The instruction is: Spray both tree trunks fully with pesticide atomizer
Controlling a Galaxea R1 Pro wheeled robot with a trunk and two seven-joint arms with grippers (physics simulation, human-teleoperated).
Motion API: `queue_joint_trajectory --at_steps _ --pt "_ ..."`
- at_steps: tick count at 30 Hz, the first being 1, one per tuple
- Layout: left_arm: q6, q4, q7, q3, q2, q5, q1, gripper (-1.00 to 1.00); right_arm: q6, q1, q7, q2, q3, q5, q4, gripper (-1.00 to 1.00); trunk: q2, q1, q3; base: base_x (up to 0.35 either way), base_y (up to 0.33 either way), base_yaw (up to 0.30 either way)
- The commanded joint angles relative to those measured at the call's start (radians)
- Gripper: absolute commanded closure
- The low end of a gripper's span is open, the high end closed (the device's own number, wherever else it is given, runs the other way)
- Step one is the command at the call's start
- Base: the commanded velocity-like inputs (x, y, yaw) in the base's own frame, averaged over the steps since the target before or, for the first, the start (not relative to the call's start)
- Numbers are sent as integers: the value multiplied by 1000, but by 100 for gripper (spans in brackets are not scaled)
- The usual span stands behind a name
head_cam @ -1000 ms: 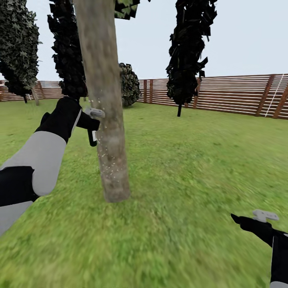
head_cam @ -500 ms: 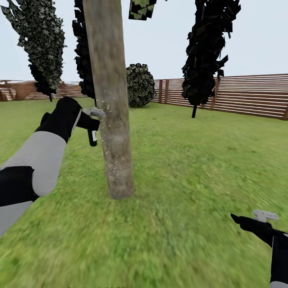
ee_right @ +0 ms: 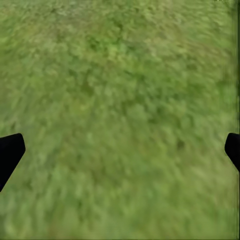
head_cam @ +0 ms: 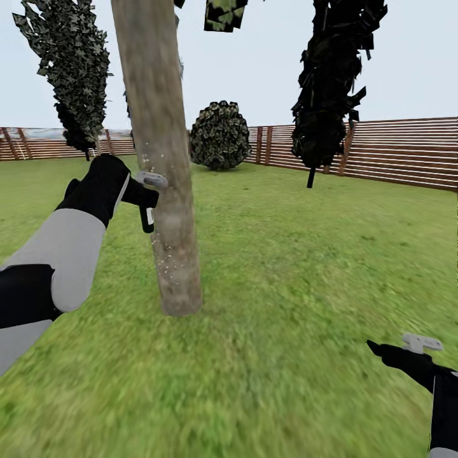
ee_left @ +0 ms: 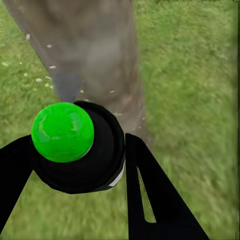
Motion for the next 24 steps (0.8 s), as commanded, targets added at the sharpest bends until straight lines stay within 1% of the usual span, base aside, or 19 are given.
queue_joint_trajectory --at_steps 1,4,9,10,11,13,16,19,22,24 --pt "0 0 0 1 0 0 0 100 0 0 0 0 0 0 0 -100 0 0 0 0 -318 0" --pt "0 0 0 1 2 0 0 100 0 0 0 0 0 0 0 -100 0 0 0 0 -256 0" --pt "0 1 0 0 4 1 0 100 0 -1 0 0 0 0 0 -100 0 0 0 0 -40 0" --pt "0 1 0 0 9 1 0 100 0 0 0 0 0 0 0 -100 0 0 0 0 -5 0" --pt "0 6 0 -1 27 1 1 100 0 0 0 0 0 0 0 -100 0 0 0 0 -2 0" --pt "-2 46 0 -2 54 1 3 100 0 0 0 0 0 0 0 -100 0 0 0 0 -1 0" --pt "-4 103 0 -2 66 1 5 100 0 0 0 0 1 0 0 -100 0 0 0 0 0 0" --pt "-6 142 0 -3 69 1 8 100 0 -1 0 1 1 0 0 -100 0 0 0 0 0 0" --pt "-11 202 -6 -3 68 3 9 100 0 0 0 1 2 0 0 -100 0 0 0 0 0 0" --pt "-15 221 -7 -3 68 3 9 100 0 -1 0 0 2 0 0 -100 0 0 0 0 0 0"
